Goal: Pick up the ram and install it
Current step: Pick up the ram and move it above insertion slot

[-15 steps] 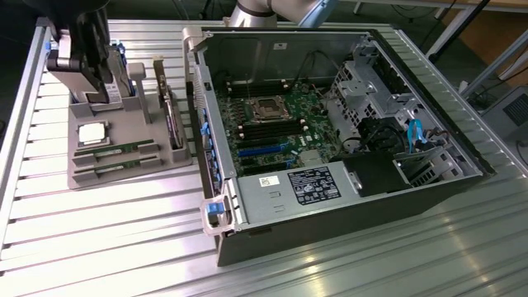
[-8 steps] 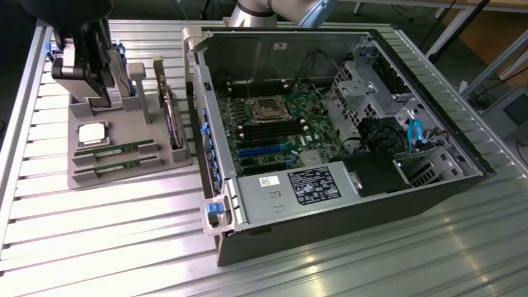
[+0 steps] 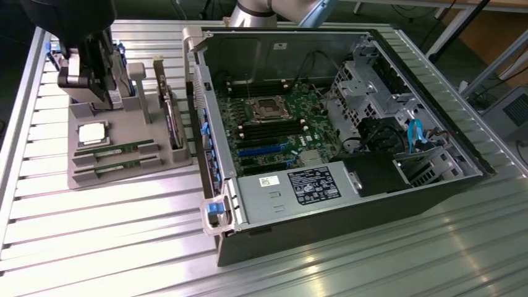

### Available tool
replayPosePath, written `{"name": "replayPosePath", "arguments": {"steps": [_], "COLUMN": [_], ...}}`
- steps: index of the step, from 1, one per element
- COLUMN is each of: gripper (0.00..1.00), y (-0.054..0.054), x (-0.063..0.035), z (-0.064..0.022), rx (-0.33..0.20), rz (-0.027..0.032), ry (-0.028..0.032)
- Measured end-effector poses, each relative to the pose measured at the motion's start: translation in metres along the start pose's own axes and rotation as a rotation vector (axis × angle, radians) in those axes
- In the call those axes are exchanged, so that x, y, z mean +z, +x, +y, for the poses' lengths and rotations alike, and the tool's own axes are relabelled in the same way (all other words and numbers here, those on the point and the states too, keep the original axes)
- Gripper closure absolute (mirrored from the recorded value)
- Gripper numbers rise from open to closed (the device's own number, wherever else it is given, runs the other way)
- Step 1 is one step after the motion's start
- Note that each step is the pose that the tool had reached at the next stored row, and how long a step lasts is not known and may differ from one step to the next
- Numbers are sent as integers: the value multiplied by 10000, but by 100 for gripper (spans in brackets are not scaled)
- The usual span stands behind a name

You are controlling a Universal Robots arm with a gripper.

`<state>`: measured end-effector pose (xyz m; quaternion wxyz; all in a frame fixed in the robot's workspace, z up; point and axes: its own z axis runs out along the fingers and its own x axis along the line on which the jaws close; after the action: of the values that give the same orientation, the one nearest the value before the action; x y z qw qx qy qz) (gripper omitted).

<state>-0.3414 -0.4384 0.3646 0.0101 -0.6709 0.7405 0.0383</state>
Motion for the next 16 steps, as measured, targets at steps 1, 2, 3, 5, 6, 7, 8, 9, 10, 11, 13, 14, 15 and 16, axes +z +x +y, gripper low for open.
{"name": "replayPosePath", "arguments": {"steps": [1, 2, 3, 5, 6, 7, 8, 9, 10, 11, 13, 14, 15, 16], "gripper": [58, 58, 58, 58, 58, 58, 58, 58, 58, 58, 58, 58, 58, 58], "y": [2, 4, 5, 7, 10, 13, 16, 17, 18, 20, 22, 24, 25, 28], "x": [10, 17, 23, 33, 46, 58, 70, 77, 82, 88, 98, 104, 112, 121], "z": [-1, -1, -2, -2, -3, -4, -4, -5, -5, -5, -6, -6, -7, -8], "rx": [-2, -3, -3, -5, -7, -8, -10, -11, -11, -13, -14, -15, -16, -17], "rz": [-33, -60, -83, -127, -179, -222, -267, -295, -312, -339, -378, -396, -425, -459], "ry": [-3, -6, -9, -13, -18, -22, -27, -30, -31, -34, -38, -40, -42, -46]}}
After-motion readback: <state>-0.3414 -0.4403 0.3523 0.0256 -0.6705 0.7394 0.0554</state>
